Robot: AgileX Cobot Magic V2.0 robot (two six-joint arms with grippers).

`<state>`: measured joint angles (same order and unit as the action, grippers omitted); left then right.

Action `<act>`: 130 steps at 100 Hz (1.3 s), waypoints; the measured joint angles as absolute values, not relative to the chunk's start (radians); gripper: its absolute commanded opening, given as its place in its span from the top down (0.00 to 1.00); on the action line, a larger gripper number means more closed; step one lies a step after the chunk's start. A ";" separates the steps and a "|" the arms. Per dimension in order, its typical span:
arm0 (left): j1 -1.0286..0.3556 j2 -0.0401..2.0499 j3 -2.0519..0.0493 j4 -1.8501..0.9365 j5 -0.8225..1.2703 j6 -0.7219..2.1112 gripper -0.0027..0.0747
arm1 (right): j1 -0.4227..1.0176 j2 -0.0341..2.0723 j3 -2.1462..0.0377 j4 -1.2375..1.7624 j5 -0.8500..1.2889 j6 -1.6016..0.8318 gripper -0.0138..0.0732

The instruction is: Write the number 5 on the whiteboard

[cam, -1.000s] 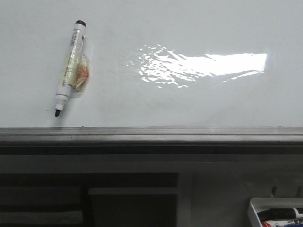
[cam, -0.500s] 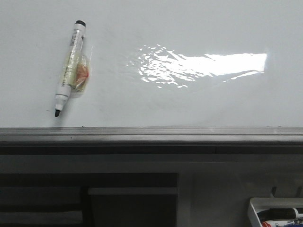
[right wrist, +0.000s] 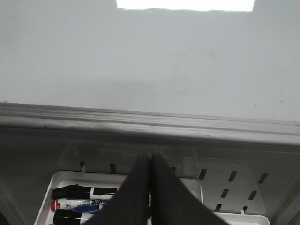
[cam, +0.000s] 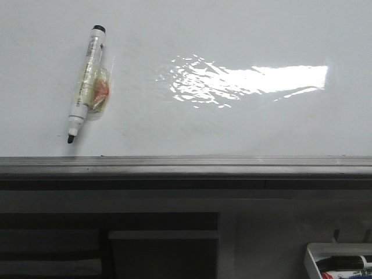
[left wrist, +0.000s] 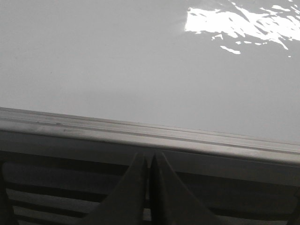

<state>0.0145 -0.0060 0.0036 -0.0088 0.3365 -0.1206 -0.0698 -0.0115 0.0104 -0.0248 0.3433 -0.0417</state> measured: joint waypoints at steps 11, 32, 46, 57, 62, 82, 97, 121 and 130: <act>0.014 -0.006 0.004 -0.009 0.336 -0.121 0.99 | -0.070 -0.011 0.010 -0.025 0.343 -0.042 0.91; 0.014 -0.006 0.004 -0.009 0.336 -0.121 0.99 | -0.070 -0.011 0.010 -0.025 0.343 -0.042 0.91; 0.014 -0.006 0.004 0.000 0.336 -0.121 0.99 | -0.070 -0.011 0.010 -0.025 0.343 -0.042 0.91; 0.014 -0.006 0.004 0.000 0.336 -0.121 0.99 | -0.070 -0.011 0.010 -0.025 0.343 -0.042 0.91; 0.014 -0.006 0.004 0.000 0.329 -0.121 0.99 | -0.070 -0.011 0.010 -0.025 0.343 -0.045 0.91; 0.014 -0.006 0.004 -0.064 0.220 -0.122 0.99 | -0.070 -0.011 0.016 -0.014 0.265 -0.045 0.91; 0.014 -0.006 0.004 -0.092 0.161 -0.122 0.99 | -0.070 -0.011 0.016 -0.024 0.167 -0.045 0.91; 0.014 -0.006 0.004 -0.094 0.085 -0.122 0.99 | -0.070 -0.011 0.016 -0.032 0.070 -0.046 0.91; 0.014 -0.006 0.004 -0.092 0.060 -0.122 0.99 | -0.070 -0.011 0.016 -0.034 0.067 -0.046 0.91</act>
<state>0.0145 -0.0060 0.0036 -0.0924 0.0601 -0.1223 -0.0698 -0.0115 0.0163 -0.0343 0.0671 -0.0458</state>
